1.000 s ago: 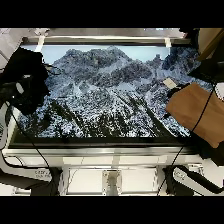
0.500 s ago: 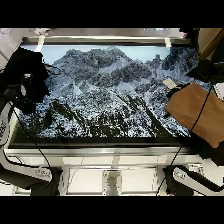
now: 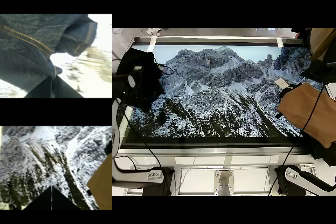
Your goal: Fold the clothes and pants, and hang the long-sleeved shirts on hangers.
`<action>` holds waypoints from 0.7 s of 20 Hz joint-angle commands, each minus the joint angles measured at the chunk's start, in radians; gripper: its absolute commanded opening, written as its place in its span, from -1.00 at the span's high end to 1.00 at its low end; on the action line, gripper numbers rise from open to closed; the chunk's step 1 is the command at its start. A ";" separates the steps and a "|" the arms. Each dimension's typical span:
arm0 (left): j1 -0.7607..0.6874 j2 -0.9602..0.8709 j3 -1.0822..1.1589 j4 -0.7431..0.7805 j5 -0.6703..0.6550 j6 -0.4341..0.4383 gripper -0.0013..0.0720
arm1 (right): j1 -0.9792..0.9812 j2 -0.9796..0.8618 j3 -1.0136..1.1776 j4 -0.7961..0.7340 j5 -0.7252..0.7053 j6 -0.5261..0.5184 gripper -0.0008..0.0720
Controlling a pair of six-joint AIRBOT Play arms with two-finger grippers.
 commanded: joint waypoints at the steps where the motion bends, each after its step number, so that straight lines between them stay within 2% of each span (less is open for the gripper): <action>1: -0.126 0.157 0.001 -0.281 -0.097 0.022 0.90 | 0.000 0.000 0.000 -0.101 0.004 -0.050 0.94; 4: -0.303 0.187 0.001 -0.416 -0.118 -0.016 0.90 | 0.000 0.000 0.000 -0.118 -0.022 -0.143 0.94; 7: -0.536 0.134 0.000 -0.443 -0.104 -0.081 0.90 | 0.000 -0.017 0.000 -0.108 -0.066 -0.143 0.94; 10: -0.771 0.025 0.000 -0.443 -0.008 -0.082 0.89 | 0.000 -0.066 0.000 -0.102 -0.056 -0.142 0.94; 12: -0.879 -0.044 0.000 -0.443 0.096 -0.082 0.85 | 0.000 -0.097 0.000 -0.073 -0.049 -0.141 0.94; 13: -0.899 -0.055 0.002 -0.443 0.142 -0.082 0.48 | 0.000 -0.110 0.000 -0.050 -0.051 -0.141 0.90; 14: -0.892 -0.044 0.014 -0.442 0.158 -0.082 -0.32 | 0.000 -0.122 0.000 -0.019 -0.054 -0.142 0.75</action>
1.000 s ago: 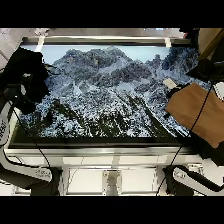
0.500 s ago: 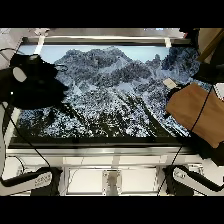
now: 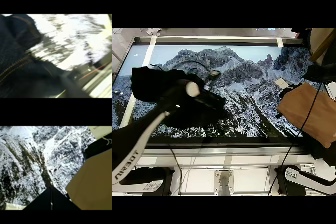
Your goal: Fold the clothes and pants, and hang the long-sleeved shirts on hangers.
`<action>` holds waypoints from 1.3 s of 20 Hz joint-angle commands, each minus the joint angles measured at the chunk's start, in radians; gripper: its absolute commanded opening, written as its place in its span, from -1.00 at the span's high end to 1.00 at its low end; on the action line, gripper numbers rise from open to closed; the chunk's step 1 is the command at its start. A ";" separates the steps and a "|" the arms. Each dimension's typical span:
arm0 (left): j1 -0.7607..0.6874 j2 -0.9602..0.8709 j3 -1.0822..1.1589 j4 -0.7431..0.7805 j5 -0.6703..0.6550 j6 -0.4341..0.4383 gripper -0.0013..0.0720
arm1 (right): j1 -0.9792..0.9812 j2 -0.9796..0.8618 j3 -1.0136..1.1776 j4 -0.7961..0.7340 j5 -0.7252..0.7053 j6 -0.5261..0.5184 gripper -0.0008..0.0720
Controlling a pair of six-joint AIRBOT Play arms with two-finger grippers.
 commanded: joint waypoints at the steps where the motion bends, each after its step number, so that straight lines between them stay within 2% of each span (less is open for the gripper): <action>1: -0.066 -0.015 0.029 -0.005 0.103 -0.008 -0.65 | 0.000 -0.047 0.000 0.089 -0.007 -0.005 0.52; 2: -0.016 0.026 0.048 0.010 0.068 -0.007 -0.65 | 0.000 -0.058 0.000 0.123 -0.007 -0.005 0.35; 3: 0.043 0.074 0.050 0.048 0.026 -0.008 -0.65 | 0.000 -0.067 -0.001 0.161 -0.003 -0.005 0.28; 6: 0.261 0.199 0.034 0.295 -0.297 -0.084 -0.64 | 0.007 -0.076 -0.046 0.209 0.000 -0.021 0.22; 7: 0.334 0.235 0.006 0.347 -0.366 -0.084 -0.64 | 0.014 -0.076 -0.079 0.210 -0.002 -0.021 0.22; 8: 0.415 0.275 -0.039 0.352 -0.366 -0.083 -0.64 | 0.026 -0.076 -0.113 0.209 -0.006 -0.021 0.22; 11: 0.589 0.313 -0.106 0.307 -0.229 -0.082 -0.65 | 0.082 -0.076 -0.200 0.208 -0.040 -0.041 0.22; 14: 0.637 0.225 -0.105 0.313 -0.154 -0.027 -0.66 | 0.161 -0.076 -0.219 0.190 -0.063 -0.072 0.22; 15: 0.631 0.180 -0.103 0.307 -0.153 0.013 -0.84 | 0.184 -0.076 -0.219 0.189 -0.071 -0.073 0.21; 16: 0.618 0.132 -0.097 0.309 -0.144 0.039 -0.88 | 0.204 -0.076 -0.219 0.180 -0.084 -0.073 0.18; 18: 0.597 0.051 -0.064 0.308 -0.088 0.039 -1.00 | 0.232 -0.076 -0.219 0.156 -0.091 -0.073 -0.40; 22: 0.567 -0.072 0.027 0.308 0.040 0.023 -0.97 | 0.241 -0.076 -0.219 0.109 -0.089 -0.072 -0.40; 23: 0.563 -0.097 0.044 0.304 0.042 0.023 -0.90 | 0.241 -0.076 -0.219 0.095 -0.092 -0.072 -0.40; 24: 0.560 -0.116 0.055 0.304 0.043 0.023 -0.30 | 0.241 -0.076 -0.219 0.092 -0.092 -0.072 -0.39; 25: 0.560 -0.128 0.063 0.305 0.048 0.024 0.81 | 0.241 -0.076 -0.219 0.093 -0.095 -0.072 -0.37; 26: 0.560 -0.129 0.064 0.305 0.074 0.028 0.89 | 0.241 -0.076 -0.219 0.093 -0.096 -0.072 -0.35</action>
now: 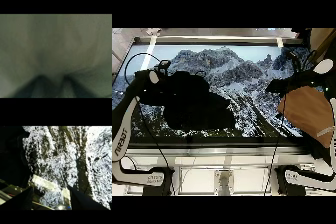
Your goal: Fold the clothes and pants, and hang the long-sleeved shirts on hangers.
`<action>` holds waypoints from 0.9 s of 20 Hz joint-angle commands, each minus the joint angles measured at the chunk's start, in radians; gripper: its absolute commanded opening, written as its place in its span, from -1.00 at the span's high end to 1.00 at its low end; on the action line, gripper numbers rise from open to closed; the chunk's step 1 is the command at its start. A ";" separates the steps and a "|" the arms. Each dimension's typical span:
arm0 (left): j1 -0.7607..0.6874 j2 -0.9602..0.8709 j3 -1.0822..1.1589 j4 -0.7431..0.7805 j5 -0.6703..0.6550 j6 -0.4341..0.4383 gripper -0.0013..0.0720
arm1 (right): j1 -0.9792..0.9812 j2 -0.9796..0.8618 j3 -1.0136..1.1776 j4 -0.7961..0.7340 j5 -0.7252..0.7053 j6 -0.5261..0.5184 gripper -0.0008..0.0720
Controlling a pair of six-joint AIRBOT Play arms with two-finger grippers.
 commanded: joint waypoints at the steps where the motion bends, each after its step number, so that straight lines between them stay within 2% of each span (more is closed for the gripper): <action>1: -0.006 -0.042 0.034 0.000 0.088 0.004 0.90 | 0.005 0.000 0.000 -0.019 -0.007 0.000 -0.36; 4: 0.032 -0.015 0.164 0.070 0.101 -0.023 0.90 | 0.005 0.000 0.000 -0.029 0.006 -0.001 -0.35; 7: 0.130 0.067 0.330 0.328 0.074 -0.134 0.90 | 0.005 0.000 0.000 -0.074 0.010 -0.001 -0.35; 9: 0.237 0.124 0.388 0.450 0.011 -0.158 0.90 | 0.005 0.000 0.000 -0.087 0.002 -0.001 -0.35; 13: 0.470 0.184 0.396 0.452 -0.116 -0.158 0.90 | 0.005 0.000 0.000 -0.087 -0.044 0.000 -0.35; 15: 0.530 0.177 0.395 0.432 -0.163 -0.158 0.90 | 0.005 0.000 0.000 -0.086 -0.072 0.001 -0.35; 18: 0.546 0.165 0.395 0.391 -0.142 -0.157 0.90 | 0.005 0.000 0.000 -0.086 -0.084 0.003 -0.35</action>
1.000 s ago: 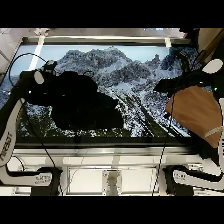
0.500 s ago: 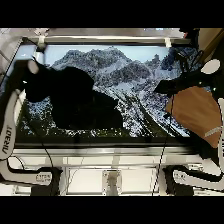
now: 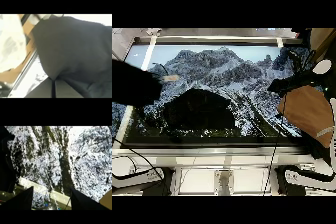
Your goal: Fold the clothes and pants, and hang the long-sleeved shirts on hangers.
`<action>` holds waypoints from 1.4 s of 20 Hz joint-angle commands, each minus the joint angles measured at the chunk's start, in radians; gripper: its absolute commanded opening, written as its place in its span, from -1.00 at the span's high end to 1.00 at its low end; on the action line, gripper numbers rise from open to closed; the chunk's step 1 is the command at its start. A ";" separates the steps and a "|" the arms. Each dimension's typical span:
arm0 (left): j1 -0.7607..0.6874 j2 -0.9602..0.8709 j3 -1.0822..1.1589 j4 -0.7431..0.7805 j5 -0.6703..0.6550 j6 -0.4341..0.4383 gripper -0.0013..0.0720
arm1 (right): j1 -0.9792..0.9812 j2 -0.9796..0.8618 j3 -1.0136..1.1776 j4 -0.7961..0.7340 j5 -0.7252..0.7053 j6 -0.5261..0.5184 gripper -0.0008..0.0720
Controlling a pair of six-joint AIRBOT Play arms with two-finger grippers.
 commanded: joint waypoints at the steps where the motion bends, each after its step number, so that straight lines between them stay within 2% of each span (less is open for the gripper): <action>1: 0.037 -0.010 0.006 -0.025 -0.017 -0.005 0.90 | 0.001 0.000 0.000 -0.002 -0.024 0.004 -0.35; 2: 0.028 -0.021 0.006 -0.044 -0.017 -0.005 0.88 | 0.001 0.000 0.000 -0.001 -0.024 0.004 -0.35; 3: 0.016 -0.030 0.006 -0.079 -0.017 -0.005 0.24 | 0.001 0.000 0.000 -0.002 -0.023 0.004 -0.35; 4: 0.005 -0.035 0.006 -0.128 -0.016 -0.004 -0.79 | 0.001 0.000 0.000 -0.002 -0.019 0.004 -0.35; 5: -0.008 -0.035 0.006 -0.187 -0.018 0.002 -0.96 | 0.001 0.000 0.000 -0.003 -0.010 0.004 -0.36; 7: -0.040 -0.021 0.006 -0.283 -0.054 0.006 -0.96 | -0.002 0.000 0.000 -0.036 0.046 0.004 -0.37; 10: -0.099 -0.011 -0.021 -0.462 -0.285 0.140 -0.96 | -0.008 0.000 0.000 -0.079 0.158 0.003 -0.37; 12: -0.122 -0.001 -0.142 -0.535 -0.410 0.146 -0.96 | -0.008 0.000 -0.006 -0.087 0.192 0.000 -0.37; 13: -0.127 0.022 -0.254 -0.585 -0.420 0.158 -0.96 | -0.008 0.000 -0.019 -0.085 0.177 0.000 -0.37; 17: -0.163 0.160 -0.723 -0.864 -0.256 0.269 -0.96 | -0.004 0.000 -0.135 -0.039 0.072 -0.001 -0.37; 21: -0.231 0.164 -0.908 -0.791 -0.163 0.272 -0.96 | 0.001 0.000 -0.251 0.001 0.047 -0.027 -0.37; 25: -0.269 0.151 -0.915 -0.846 -0.012 0.272 -0.95 | 0.001 0.000 -0.318 0.001 0.014 -0.029 -0.37; 26: -0.285 0.151 -0.915 -0.853 0.012 0.272 -0.80 | 0.001 0.000 -0.324 0.001 0.010 -0.028 -0.37; 27: -0.301 0.151 -0.915 -0.855 0.024 0.272 -0.39 | 0.001 0.000 -0.327 0.000 0.008 -0.028 -0.37; 28: -0.316 0.151 -0.914 -0.855 0.030 0.272 0.38 | 0.001 0.000 -0.327 0.001 0.008 -0.028 -0.37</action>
